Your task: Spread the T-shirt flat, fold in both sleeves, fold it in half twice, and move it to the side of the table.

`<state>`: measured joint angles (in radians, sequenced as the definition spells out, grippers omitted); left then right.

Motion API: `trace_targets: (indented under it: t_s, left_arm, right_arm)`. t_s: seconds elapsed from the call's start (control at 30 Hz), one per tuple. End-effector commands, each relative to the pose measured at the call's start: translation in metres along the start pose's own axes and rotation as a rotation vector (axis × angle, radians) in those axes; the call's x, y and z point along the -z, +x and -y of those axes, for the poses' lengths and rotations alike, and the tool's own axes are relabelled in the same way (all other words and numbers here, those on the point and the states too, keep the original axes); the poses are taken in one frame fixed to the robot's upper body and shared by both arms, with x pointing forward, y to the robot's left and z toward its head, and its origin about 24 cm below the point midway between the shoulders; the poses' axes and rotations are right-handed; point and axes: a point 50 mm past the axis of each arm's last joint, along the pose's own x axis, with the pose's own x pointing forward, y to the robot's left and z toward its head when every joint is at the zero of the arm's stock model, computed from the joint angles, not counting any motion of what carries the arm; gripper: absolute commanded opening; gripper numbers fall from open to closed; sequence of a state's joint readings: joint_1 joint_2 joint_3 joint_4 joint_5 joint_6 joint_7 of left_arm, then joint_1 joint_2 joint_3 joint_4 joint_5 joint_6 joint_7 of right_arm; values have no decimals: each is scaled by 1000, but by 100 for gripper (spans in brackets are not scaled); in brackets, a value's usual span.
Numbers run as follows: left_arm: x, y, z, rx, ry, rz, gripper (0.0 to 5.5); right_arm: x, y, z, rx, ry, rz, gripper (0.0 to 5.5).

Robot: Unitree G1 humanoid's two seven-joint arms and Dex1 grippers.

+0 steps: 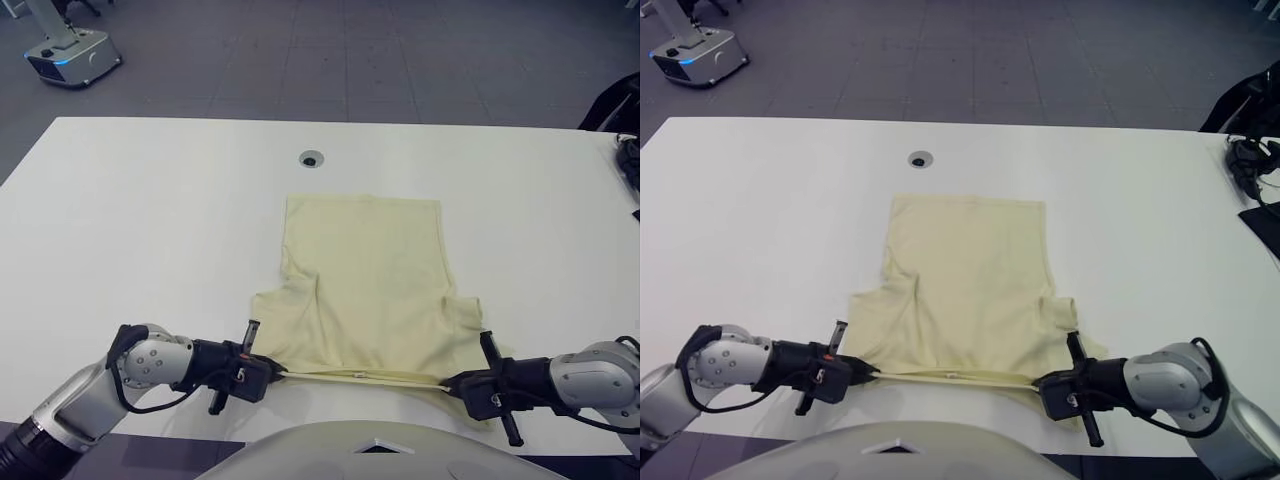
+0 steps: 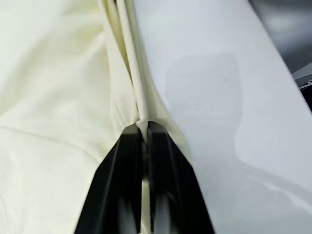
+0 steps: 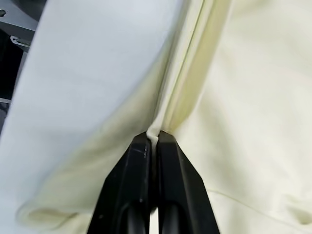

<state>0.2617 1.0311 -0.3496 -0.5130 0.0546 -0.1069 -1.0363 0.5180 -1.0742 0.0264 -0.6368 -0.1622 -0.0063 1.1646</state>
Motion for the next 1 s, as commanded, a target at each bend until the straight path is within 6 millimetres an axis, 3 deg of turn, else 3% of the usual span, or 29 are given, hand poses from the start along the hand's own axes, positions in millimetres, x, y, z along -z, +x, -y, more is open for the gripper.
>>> trace_targets:
  t_s: [0.03, 0.1, 0.17, 0.2, 0.7, 1.0]
  left_arm:
    - [4, 7, 10, 40, -40, -41, 0]
    - [4, 8, 11, 37, -50, -37, 0]
    - [3, 9, 10, 17, -63, -31, 47]
    - [1, 9, 9, 5, -75, -15, 62]
    - [-28, -26, -16, -109, -279, 426, 310]
    - [-21, -35, -33, -233, -321, 473, 459]
  right_arm:
    - [7, 5, -4, -28, 35, -51, 0]
    - [6, 4, -3, -28, 29, -53, 0]
    - [5, 2, -3, -29, 27, -43, 0]
    - [3, 1, -2, -25, 37, -29, 34]
    - [-31, -30, 19, 12, 192, 308, 267]
    - [-37, -46, 31, 53, 244, 422, 410]
